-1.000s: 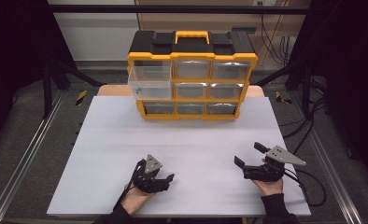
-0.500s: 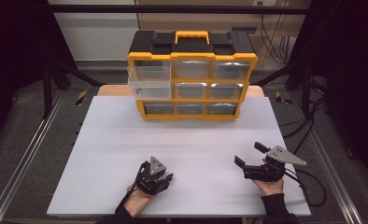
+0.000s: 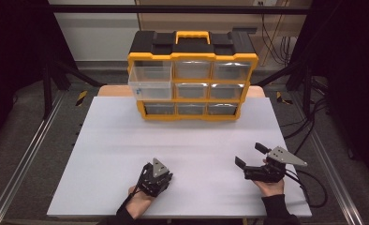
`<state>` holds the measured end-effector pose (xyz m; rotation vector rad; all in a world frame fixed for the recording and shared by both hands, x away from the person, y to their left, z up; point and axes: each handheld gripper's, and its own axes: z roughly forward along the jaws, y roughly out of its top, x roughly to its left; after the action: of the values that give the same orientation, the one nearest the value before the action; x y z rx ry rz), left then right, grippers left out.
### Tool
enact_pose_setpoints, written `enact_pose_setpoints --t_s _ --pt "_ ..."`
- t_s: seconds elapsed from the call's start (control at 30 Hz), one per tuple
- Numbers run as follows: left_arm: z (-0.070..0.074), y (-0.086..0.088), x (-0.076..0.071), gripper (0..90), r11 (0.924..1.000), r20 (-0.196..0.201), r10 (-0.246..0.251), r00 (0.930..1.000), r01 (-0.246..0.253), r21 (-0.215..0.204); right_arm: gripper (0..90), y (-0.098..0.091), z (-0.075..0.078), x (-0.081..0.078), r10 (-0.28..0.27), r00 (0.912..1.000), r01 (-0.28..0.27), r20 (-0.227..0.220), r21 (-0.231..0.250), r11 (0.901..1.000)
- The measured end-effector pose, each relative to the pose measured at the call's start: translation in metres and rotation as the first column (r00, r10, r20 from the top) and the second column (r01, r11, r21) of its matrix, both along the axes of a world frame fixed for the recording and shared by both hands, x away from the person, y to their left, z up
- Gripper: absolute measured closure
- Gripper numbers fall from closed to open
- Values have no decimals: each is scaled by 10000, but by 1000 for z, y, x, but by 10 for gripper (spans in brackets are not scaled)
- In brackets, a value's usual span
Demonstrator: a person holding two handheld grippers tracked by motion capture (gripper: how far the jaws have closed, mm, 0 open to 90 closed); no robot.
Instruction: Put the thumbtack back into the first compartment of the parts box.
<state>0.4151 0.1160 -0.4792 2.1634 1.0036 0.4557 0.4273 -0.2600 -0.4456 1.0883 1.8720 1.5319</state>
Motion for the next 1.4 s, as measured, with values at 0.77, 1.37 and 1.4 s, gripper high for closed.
enact_pose_setpoints --t_s 0.77,1.37,1.4 --pt "23 19 4 846 9970 188 -117 9998 131 -762 7 1 1 -1 -106 9999 108 -108 250 9996" --pt "78 48 10 846 9845 1188 56 9929 153 -1745 7 1 -1 1 -21 10000 22 9 -37 10000" --pt "82 49 10 846 9841 1298 69 9915 163 -1769 7 1 -1 1 -22 10000 22 15 -38 10000"
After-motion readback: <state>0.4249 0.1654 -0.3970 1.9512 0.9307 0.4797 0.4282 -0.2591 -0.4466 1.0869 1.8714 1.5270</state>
